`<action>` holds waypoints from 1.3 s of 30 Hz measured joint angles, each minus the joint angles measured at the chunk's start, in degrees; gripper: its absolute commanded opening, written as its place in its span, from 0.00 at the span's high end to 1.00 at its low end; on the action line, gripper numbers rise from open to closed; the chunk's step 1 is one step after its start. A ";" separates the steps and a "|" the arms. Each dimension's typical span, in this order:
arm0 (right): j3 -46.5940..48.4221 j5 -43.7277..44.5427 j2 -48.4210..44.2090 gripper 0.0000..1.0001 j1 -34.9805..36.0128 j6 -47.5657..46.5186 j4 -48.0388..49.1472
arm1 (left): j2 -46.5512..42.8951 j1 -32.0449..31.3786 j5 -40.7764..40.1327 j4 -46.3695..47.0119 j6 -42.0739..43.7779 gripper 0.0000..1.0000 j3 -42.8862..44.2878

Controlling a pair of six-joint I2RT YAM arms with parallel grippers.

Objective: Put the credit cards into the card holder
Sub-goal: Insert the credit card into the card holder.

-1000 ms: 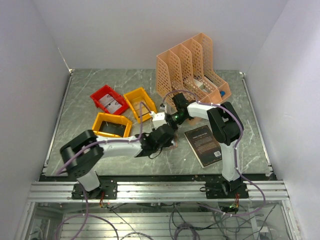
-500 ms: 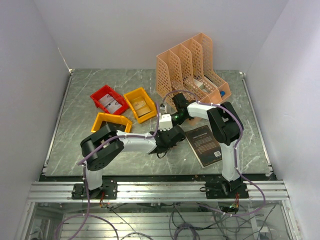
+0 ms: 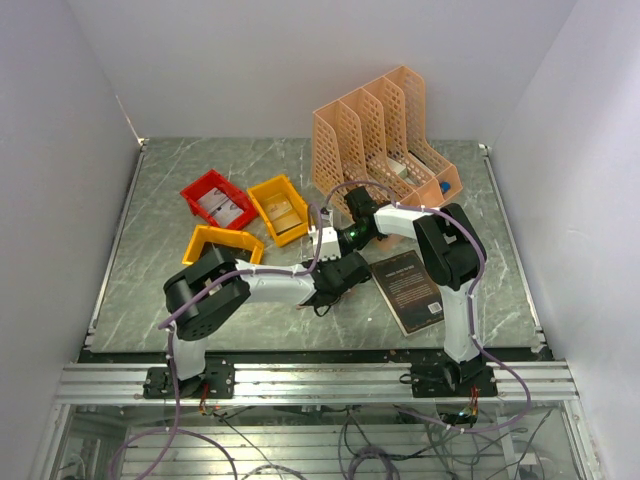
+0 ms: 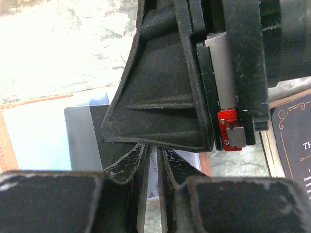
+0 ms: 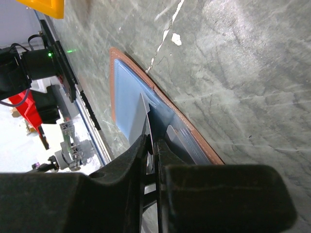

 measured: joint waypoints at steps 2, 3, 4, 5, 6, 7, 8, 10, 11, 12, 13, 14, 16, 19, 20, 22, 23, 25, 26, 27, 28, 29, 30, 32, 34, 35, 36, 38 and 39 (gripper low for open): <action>0.00 -0.04 0.00 0.86 0.02 0.00 0.04 | 0.42 0.00 -0.70 -1.36 -1.27 0.75 0.72; 0.00 -0.09 0.02 0.86 0.02 0.00 0.04 | 0.52 0.00 -0.94 -1.70 -1.68 0.75 0.94; 0.00 -0.17 0.04 0.84 0.02 0.00 0.04 | 0.66 0.00 -1.27 -2.12 -2.23 0.73 1.16; 0.00 -0.22 0.09 0.82 0.02 0.00 0.04 | 0.72 -0.04 -1.53 -2.43 -2.71 0.73 1.31; 0.02 -0.39 0.11 0.81 0.02 0.00 0.07 | 0.76 -0.11 -1.81 -2.84 -3.26 0.72 1.40; 0.02 -0.52 0.13 0.80 0.02 0.00 0.04 | 0.76 -0.15 -1.99 -3.19 -3.67 0.71 1.44; 0.04 -0.66 0.13 0.79 0.02 0.00 0.07 | 0.76 -0.20 -2.19 -3.50 -4.15 0.70 1.44; 0.09 -0.81 0.13 0.77 0.09 0.00 0.13 | 0.76 -0.28 -2.56 -4.22 -5.01 0.69 1.44; 0.09 -0.85 0.15 0.77 0.20 -0.02 0.24 | 0.76 -0.31 -2.73 -4.52 -5.38 0.68 1.44; 0.13 -0.87 0.15 0.76 0.26 -0.02 0.24 | 0.76 -0.35 -2.89 -4.76 -5.73 0.68 1.44; 0.17 -0.87 0.15 0.76 0.31 -0.09 0.24 | 0.76 -0.37 -3.06 -4.94 -6.03 0.67 1.44; 0.20 -0.87 0.15 0.75 0.35 -0.13 0.24 | 0.76 -0.42 -3.17 -5.11 -6.34 0.67 1.44; 0.28 -0.94 0.15 0.73 0.35 -0.20 0.22 | 0.76 -0.42 -3.37 -5.49 -6.84 0.67 1.44; 0.44 -1.11 0.15 0.69 0.37 -0.31 0.17 | 0.76 -0.42 -3.61 -5.88 -7.26 0.66 1.44; 0.57 -1.14 0.15 0.69 0.39 -0.42 0.07 | 0.76 -0.42 -3.72 -5.99 -7.39 0.66 1.44; 0.76 -1.22 0.15 0.67 0.42 -0.52 -0.07 | 0.76 -0.42 -3.96 -6.23 -7.50 0.65 1.44; 0.87 -1.22 0.15 0.65 0.44 -0.61 -0.15 | 0.76 -0.42 -4.04 -6.34 -7.54 0.64 1.44; 1.11 -1.29 0.15 0.65 0.48 -0.87 -0.31 | 0.76 -0.42 -4.26 -6.62 -7.67 0.63 1.44; 1.25 -1.29 0.15 0.64 0.50 -0.96 -0.42 | 0.76 -0.42 -4.35 -6.71 -7.69 0.63 1.44; 1.36 -1.27 0.13 0.64 0.52 -1.11 -0.50 | 0.76 -0.42 -4.42 -6.82 -7.82 0.62 1.44; 1.44 -1.25 0.13 0.64 0.52 -1.27 -0.63 | 0.76 -0.42 -4.52 -6.93 -7.96 0.61 1.44; 1.55 -1.25 0.13 0.63 0.52 -1.42 -0.74 | 0.76 -0.42 -4.66 -7.08 -8.11 0.61 1.44; 1.62 -1.22 0.13 0.63 0.52 -1.51 -0.87 | 0.76 -0.42 -4.74 -7.21 -8.20 0.61 1.44; 1.70 -1.18 0.07 0.63 0.52 -1.86 -1.09 | 0.76 -0.42 -4.90 -7.61 -8.46 0.60 1.44; 1.88 -1.05 -0.02 0.62 0.52 -2.16 -1.33 | 0.76 -0.44 -5.20 -7.96 -8.70 0.59 1.44; 2.03 -0.90 -0.07 0.62 0.55 -2.43 -1.53 | 0.76 -0.44 -5.29 -8.00 -8.74 0.59 1.44; 2.05 -0.74 -0.15 0.62 0.48 -2.73 -1.62 | 0.76 -0.44 -5.42 -8.04 -8.87 0.58 1.44; 2.08 -0.48 -0.52 0.62 0.13 -3.19 -1.97 | 0.76 -0.44 -5.68 -8.11 -8.96 0.58 1.44; 2.08 -0.26 -0.74 0.62 -0.13 -3.41 -2.25 | 0.76 -0.42 -5.79 -8.17 -8.94 0.58 1.44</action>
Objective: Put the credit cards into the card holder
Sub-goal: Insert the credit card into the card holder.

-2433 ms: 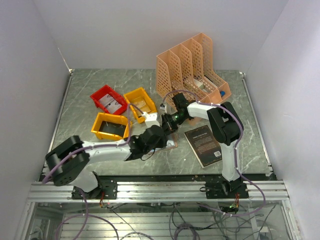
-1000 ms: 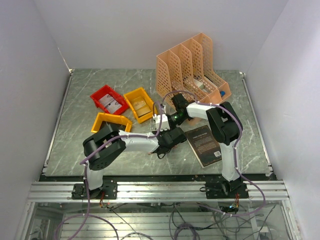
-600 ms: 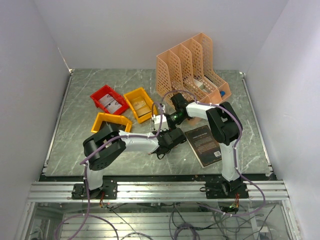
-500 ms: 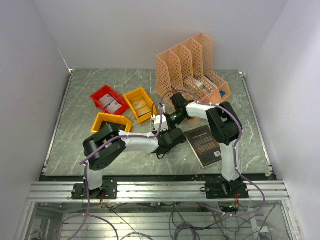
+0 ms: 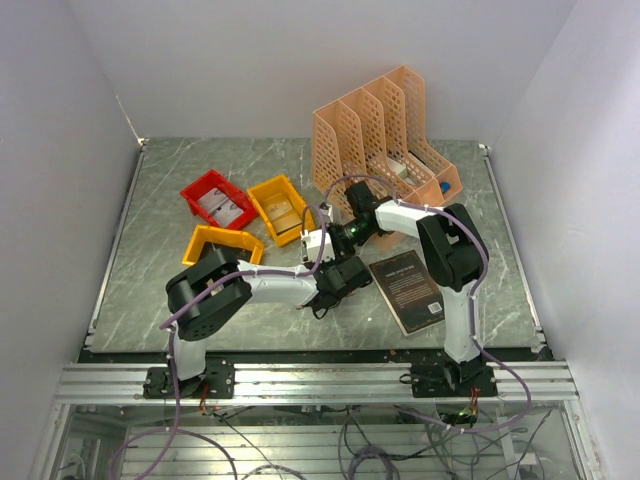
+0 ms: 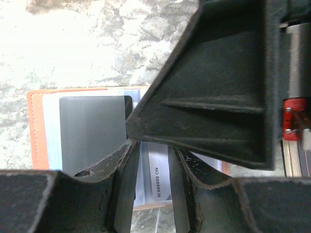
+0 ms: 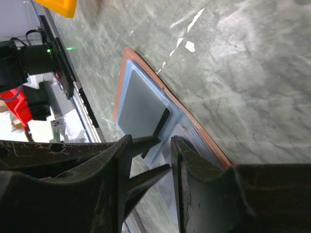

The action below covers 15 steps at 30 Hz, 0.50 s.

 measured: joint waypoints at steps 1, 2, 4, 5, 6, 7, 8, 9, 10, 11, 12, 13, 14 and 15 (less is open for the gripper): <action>0.00 0.28 -0.28 0.62 -0.31 -0.22 -0.22 | -0.04 0.00 -0.11 0.00 0.00 0.58 0.00; 0.00 0.61 -0.59 0.62 -0.57 -0.46 -0.42 | -0.07 0.00 -0.33 -0.07 0.02 0.58 0.00; 0.00 1.55 -1.16 0.62 -0.87 -1.09 -0.72 | -0.26 0.00 -0.72 -0.55 0.09 0.58 0.00; 0.00 1.97 -1.33 0.62 -1.01 -1.42 -0.87 | -0.39 0.00 -0.90 -0.72 0.09 0.58 0.00; 0.00 2.10 -1.42 0.62 -1.05 -1.57 -0.96 | -0.55 0.00 -0.98 -0.79 0.17 0.57 0.00; 0.00 2.40 -1.64 0.62 -1.07 -1.99 -1.18 | -0.90 0.00 -1.16 -0.90 0.46 0.57 -0.09; 0.00 2.56 -1.73 0.62 -1.07 -2.16 -1.27 | -1.44 0.00 -1.20 -0.96 0.74 0.56 -0.26; 0.00 2.78 -1.90 0.62 -1.07 -2.45 -1.40 | -1.53 0.00 -1.22 -0.96 0.72 0.56 -0.28; 0.00 2.93 -2.03 0.62 -1.07 -2.75 -1.51 | -2.01 0.00 -1.20 -0.90 1.16 0.55 -0.46; 0.00 2.97 -2.10 0.62 -1.09 -3.04 -1.60 | -2.60 0.02 -1.16 -0.74 1.62 0.55 -0.76; 0.00 3.02 -2.25 0.62 -1.09 -3.37 -1.66 | -3.28 0.02 -1.16 -0.66 2.03 0.55 -1.05; 0.00 3.08 -2.40 0.62 -1.09 -3.69 -1.75 | -4.31 0.02 -1.07 -0.46 2.78 0.54 -1.51; 0.00 3.10 -2.60 0.62 -1.09 -3.98 -1.84 | -5.35 0.02 -0.98 -0.15 3.43 0.54 -1.90; 0.00 3.10 -2.78 0.62 -1.09 -4.31 -1.90 | -6.12 0.02 -0.92 0.00 3.89 0.54 -2.16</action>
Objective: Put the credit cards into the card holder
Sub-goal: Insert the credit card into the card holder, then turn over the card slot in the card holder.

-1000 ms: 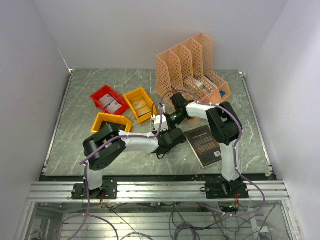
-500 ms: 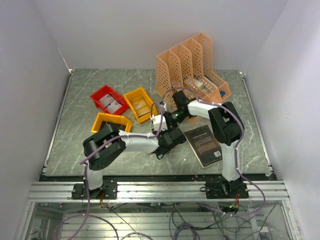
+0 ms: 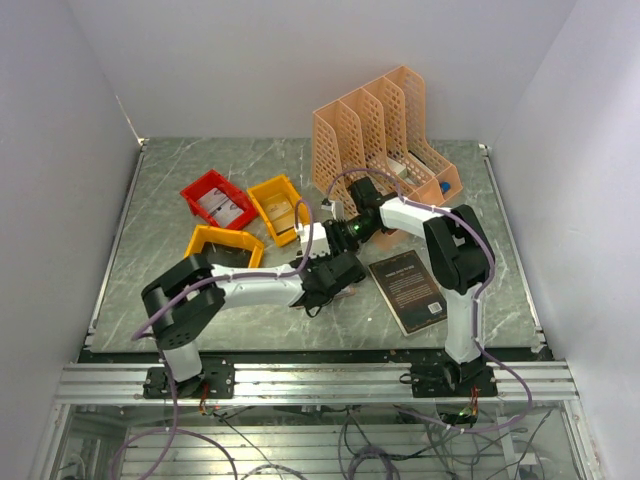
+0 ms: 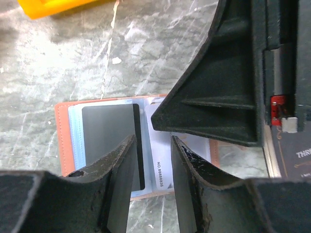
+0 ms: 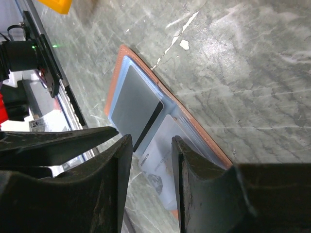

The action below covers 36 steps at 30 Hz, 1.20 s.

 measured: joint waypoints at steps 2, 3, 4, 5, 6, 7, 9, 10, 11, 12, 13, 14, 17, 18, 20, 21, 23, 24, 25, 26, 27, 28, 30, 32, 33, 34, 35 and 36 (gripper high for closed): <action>0.00 -0.02 -0.46 0.62 -0.02 -0.63 0.00 | -2.34 0.00 0.26 1.22 1.33 0.53 -1.25; 0.00 -0.04 -0.66 0.62 -0.02 -0.90 0.00 | -3.48 0.00 0.39 1.81 1.86 0.53 -1.97; -0.02 -0.07 -0.90 0.63 -0.04 -1.18 0.00 | -4.70 0.00 0.66 2.51 2.58 0.52 -2.95; -0.02 -0.07 -1.20 0.64 -0.04 -1.49 0.00 | -6.58 0.00 1.11 3.37 3.72 0.51 -4.57; -0.02 -0.07 -1.42 0.65 -0.04 -1.73 0.02 | -7.63 0.00 1.29 3.85 4.48 0.51 -5.44; -0.02 -0.04 -1.68 0.66 -0.04 -2.03 0.02 | -8.68 0.00 1.57 4.31 5.38 0.50 -6.34; -0.02 0.02 -2.12 0.68 -0.04 -2.78 0.04 | -11.13 0.00 2.40 5.51 7.82 0.48 -8.46; -0.07 0.07 -2.36 0.69 -0.04 -3.04 0.04 | -12.17 0.00 2.73 6.03 8.98 0.43 -9.31; -0.11 0.09 -2.82 0.70 -0.07 -3.30 -0.02 | -13.62 0.00 3.26 7.08 10.69 0.39 -10.60; -0.15 0.07 -3.37 0.71 -0.07 -3.65 0.11 | -15.13 0.00 3.78 8.13 11.96 0.34 -11.96; -0.24 0.04 -3.82 0.72 -0.07 -3.87 0.20 | -16.50 0.00 4.15 9.11 13.05 0.27 -13.25; -0.50 0.04 -4.55 0.74 -0.07 -4.13 0.46 | -18.18 0.00 4.74 10.43 14.27 0.23 -14.93; -1.20 0.00 -6.12 0.82 -0.07 -4.66 0.94 | -24.41 0.33 7.04 14.80 17.66 0.18 -21.20; -1.51 0.00 -6.45 0.85 -0.07 -4.79 1.31 | -26.36 0.70 8.09 16.11 18.47 0.18 -23.06; -2.05 0.04 -6.80 0.93 -0.04 -5.14 1.86 | -30.36 2.32 11.52 19.21 19.78 0.19 -26.77; -2.25 0.07 -6.80 0.96 0.09 -5.22 2.03 | -31.93 3.91 13.92 21.18 20.39 0.19 -28.39; -2.45 0.26 -6.80 0.97 0.37 -5.55 2.05 | -34.67 8.26 18.73 24.65 20.72 0.22 -31.30; -2.45 0.46 -6.80 0.98 0.59 -5.70 2.05 | -35.80 10.36 21.03 26.14 20.76 0.24 -32.57; -2.45 0.68 -6.80 0.98 0.90 -5.81 2.01 | -36.70 11.89 22.73 26.99 20.65 0.25 -33.46; -2.45 1.05 -6.80 0.98 1.40 -6.01 2.01 | -37.79 13.75 24.87 27.98 20.55 0.27 -34.58; -2.45 1.44 -6.80 0.98 2.05 -6.25 1.97 | -38.88 15.02 26.53 28.65 20.31 0.30 -35.50; -2.45 1.88 -6.75 0.99 2.82 -6.45 1.84 | -39.78 15.91 27.96 29.20 20.02 0.32 -36.22; -2.38 3.04 -6.60 0.99 4.28 -6.84 1.66 | -41.57 17.81 31.21 30.45 19.19 0.37 -37.77; -2.29 4.13 -6.34 0.99 5.38 -7.10 1.36 | -41.83 18.91 33.68 31.54 18.47 0.40 -38.66; -2.21 4.70 -6.14 0.99 5.90 -7.21 1.09 | -41.68 19.43 34.80 32.33 18.05 0.41 -39.26; -2.05 5.31 -5.90 0.99 6.29 -7.32 0.87 | -41.44 19.82 35.76 33.09 17.57 0.41 -39.95; -1.84 5.88 -5.46 0.99 6.64 -7.48 0.63 | -41.11 20.06 36.48 33.75 17.20 0.42 -40.65; -1.66 6.36 -5.09 0.99 6.82 -7.56 0.48 | -40.74 20.22 37.13 34.27 16.90 0.42 -41.27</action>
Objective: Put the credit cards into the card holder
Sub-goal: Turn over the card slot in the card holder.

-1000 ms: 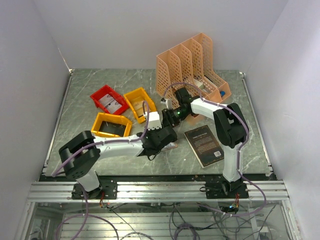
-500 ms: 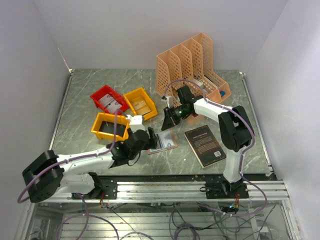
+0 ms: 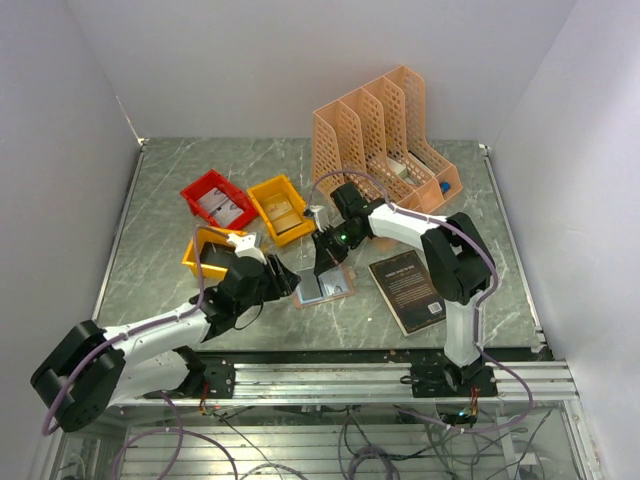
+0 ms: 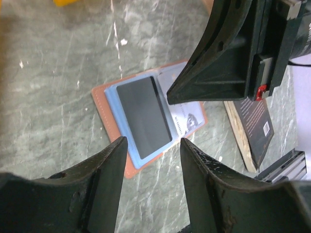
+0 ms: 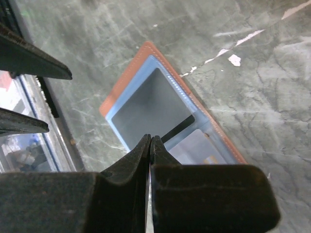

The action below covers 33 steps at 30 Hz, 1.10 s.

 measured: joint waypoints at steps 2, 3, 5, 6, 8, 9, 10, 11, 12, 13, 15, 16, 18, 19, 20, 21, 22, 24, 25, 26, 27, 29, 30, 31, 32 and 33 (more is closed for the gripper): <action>0.44 1.22 1.25 0.99 0.42 -0.24 -0.22 | 1.01 0.13 1.03 0.68 -0.50 0.44 -0.92; 0.52 1.77 1.81 0.99 0.57 -0.37 -0.39 | 1.64 0.15 1.44 0.79 -0.63 0.44 -1.11; 0.55 2.80 2.67 0.99 0.81 -0.46 -0.70 | 2.67 0.20 1.95 1.11 -0.83 0.45 -1.16; 0.55 3.28 2.97 0.99 0.87 -0.52 -0.94 | 3.06 0.24 2.10 1.42 -0.83 0.46 -1.16; 0.59 3.87 3.26 0.99 0.98 -0.52 -1.29 | 3.63 0.26 2.43 2.10 -0.94 0.50 -1.16; 0.70 4.07 3.28 0.99 1.05 -0.55 -1.42 | 3.91 0.26 2.56 2.45 -1.01 0.54 -1.18; 0.85 4.26 3.28 0.99 1.11 -0.55 -1.53 | 4.20 0.26 2.67 2.80 -1.07 0.58 -1.20; 1.03 4.50 3.28 0.99 1.20 -0.57 -1.55 | 4.61 0.28 2.80 3.41 -1.09 0.62 -1.36; 1.18 4.81 3.30 0.99 1.25 -0.57 -1.60 | 4.94 0.31 2.93 3.72 -1.33 0.66 -1.42; 1.29 5.01 3.34 0.99 1.29 -0.57 -1.60 | 5.33 0.33 2.97 3.89 -1.27 0.69 -1.49; 1.44 5.35 3.50 0.99 1.36 -0.57 -1.64 | 6.23 0.42 2.97 3.96 -1.42 0.75 -1.49; 1.53 5.40 3.67 0.99 1.38 -0.57 -1.68 | 6.51 0.46 2.97 3.89 -1.38 0.77 -1.49; 1.92 5.49 4.20 0.99 1.49 -0.55 -1.75 | 7.19 0.52 2.95 3.41 -1.20 0.80 -1.46; 2.08 5.51 4.35 0.99 1.53 -0.52 -1.86 | 7.50 0.52 2.93 2.93 -1.03 0.81 -1.46; 2.19 5.62 4.39 0.99 1.55 -0.52 -1.97 | 7.76 0.55 2.91 2.47 -0.87 0.83 -1.42; 2.32 5.84 4.42 0.99 1.62 -0.52 -2.14 | 8.04 0.57 2.91 1.90 -0.70 0.85 -1.31; 2.40 6.16 4.46 1.00 1.66 -0.52 -2.23 | 8.31 0.59 2.89 1.53 -0.50 0.86 -1.16; 2.73 6.51 4.66 0.99 1.81 -0.50 -2.56 | 8.92 0.59 2.86 1.03 -0.26 0.87 -0.66; 2.97 6.62 4.85 0.99 1.90 -0.50 -2.73 | 9.33 0.59 2.86 0.96 -0.07 0.87 -0.39; 3.17 6.69 4.96 0.99 1.95 -0.50 -2.84 | 9.70 0.59 2.89 0.96 0.09 0.88 -0.22; 3.23 6.78 4.98 0.99 1.99 -0.50 -2.95 | 10.14 0.59 2.89 0.94 0.13 0.88 0.00; 3.32 6.86 5.01 0.99 2.05 -0.50 -3.04 | 11.10 0.59 2.95 0.96 0.31 0.88 0.42; 3.39 6.93 5.05 0.99 2.10 -0.50 -3.10 | 11.47 0.59 2.97 1.03 0.35 0.89 0.57; 3.45 6.97 5.07 0.99 2.12 -0.50 -3.17 | 11.93 0.59 2.99 1.01 0.52 0.89 0.81; 3.50 7.02 5.09 1.00 2.14 -0.50 -3.21 | 12.26 0.59 3.02 0.96 0.59 0.89 1.01; 3.52 7.04 5.11 1.00 2.14 -0.50 -3.23 | 12.66 0.59 3.02 0.92 0.74 0.89 1.36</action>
